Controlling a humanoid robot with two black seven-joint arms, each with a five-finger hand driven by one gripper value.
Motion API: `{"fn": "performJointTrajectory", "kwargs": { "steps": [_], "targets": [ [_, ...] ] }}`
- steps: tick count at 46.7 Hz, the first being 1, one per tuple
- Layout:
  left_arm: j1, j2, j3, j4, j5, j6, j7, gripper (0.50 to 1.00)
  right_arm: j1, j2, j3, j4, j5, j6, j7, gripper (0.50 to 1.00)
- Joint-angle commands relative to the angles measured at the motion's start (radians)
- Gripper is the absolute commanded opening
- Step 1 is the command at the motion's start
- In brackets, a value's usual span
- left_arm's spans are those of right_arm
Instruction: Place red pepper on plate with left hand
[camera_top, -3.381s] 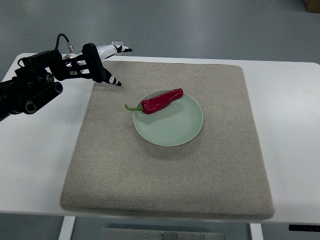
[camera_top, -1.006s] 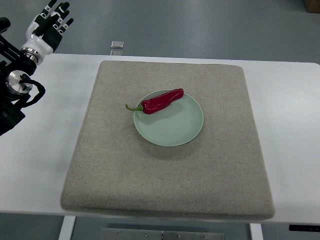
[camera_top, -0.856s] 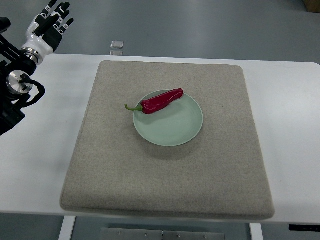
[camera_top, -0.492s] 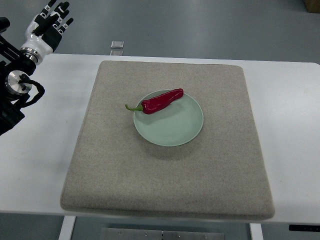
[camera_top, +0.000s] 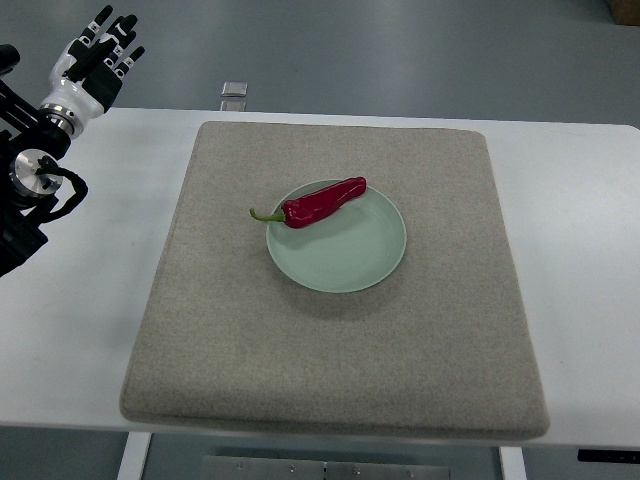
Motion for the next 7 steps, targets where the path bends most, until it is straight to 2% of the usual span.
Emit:
{"fn": "performJointTrajectory", "kwargs": {
  "steps": [1,7],
  "targets": [
    [0.000,-0.001,0.000,0.000,0.000,0.000,0.000,0.990,0.002,0.000,0.000,0.000,0.002,0.004,0.000,0.928],
    [0.000,-0.003,0.000,0.000,0.000,0.000,0.000,0.990,0.005,0.000,0.001,0.012,0.002,0.008,0.001,0.928]
  ]
}}
